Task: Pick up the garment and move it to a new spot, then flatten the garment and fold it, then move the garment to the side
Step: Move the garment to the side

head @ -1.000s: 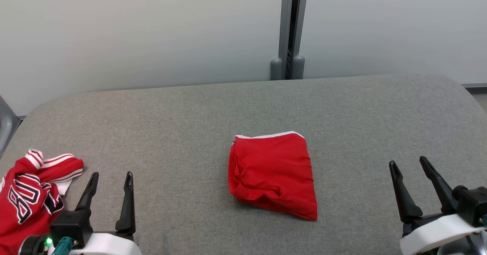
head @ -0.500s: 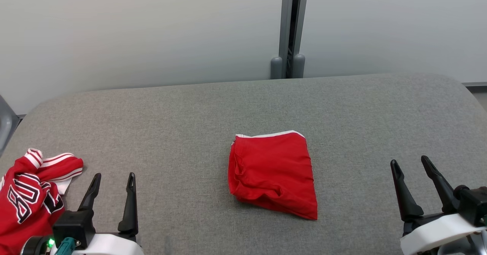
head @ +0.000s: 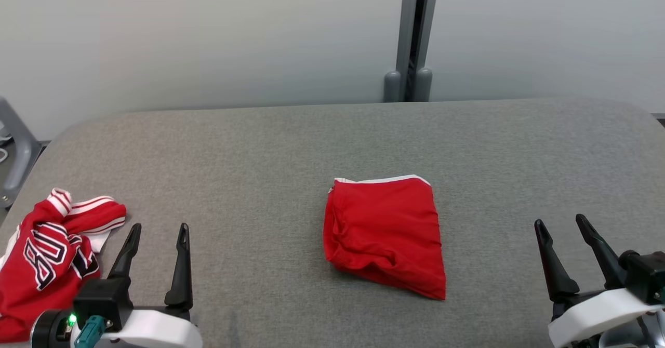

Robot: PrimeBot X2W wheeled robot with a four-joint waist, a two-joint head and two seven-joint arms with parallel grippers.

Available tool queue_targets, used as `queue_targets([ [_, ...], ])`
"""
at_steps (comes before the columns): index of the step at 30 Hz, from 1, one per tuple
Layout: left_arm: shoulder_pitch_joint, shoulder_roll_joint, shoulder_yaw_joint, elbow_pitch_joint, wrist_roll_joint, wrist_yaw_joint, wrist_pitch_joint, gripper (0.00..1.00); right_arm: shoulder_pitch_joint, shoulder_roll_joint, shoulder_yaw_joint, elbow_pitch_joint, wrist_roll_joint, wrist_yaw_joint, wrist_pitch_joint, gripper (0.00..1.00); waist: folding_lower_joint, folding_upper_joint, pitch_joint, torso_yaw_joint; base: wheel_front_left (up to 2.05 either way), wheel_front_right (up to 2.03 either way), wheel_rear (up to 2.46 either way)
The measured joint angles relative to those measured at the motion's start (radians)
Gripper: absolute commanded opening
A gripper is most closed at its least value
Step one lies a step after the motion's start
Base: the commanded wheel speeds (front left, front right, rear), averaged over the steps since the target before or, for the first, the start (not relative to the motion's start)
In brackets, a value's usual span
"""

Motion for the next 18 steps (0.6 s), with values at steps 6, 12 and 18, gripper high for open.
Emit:
queue_targets([
  [6,-0.063,-0.011,-0.013,-0.004,0.005,-0.01,-0.012,1.0,-0.06,-0.027,0.04,0.088,0.022,0.0,0.013,1.0,0.0,0.0,0.042,0.047,0.0,0.0,0.0],
  [12,-0.149,-0.045,-0.025,0.03,0.006,-0.034,-0.047,1.0,-0.147,-0.04,0.109,0.238,0.058,0.0,0.001,1.0,0.0001,0.0,0.104,0.112,0.0,0.0,0.0],
  [18,-0.202,-0.068,-0.026,0.077,0.002,-0.052,-0.086,1.0,-0.221,-0.037,0.178,0.396,0.093,0.0,-0.025,1.0,0.0,0.0,0.157,0.178,0.0,0.0,0.0],
])
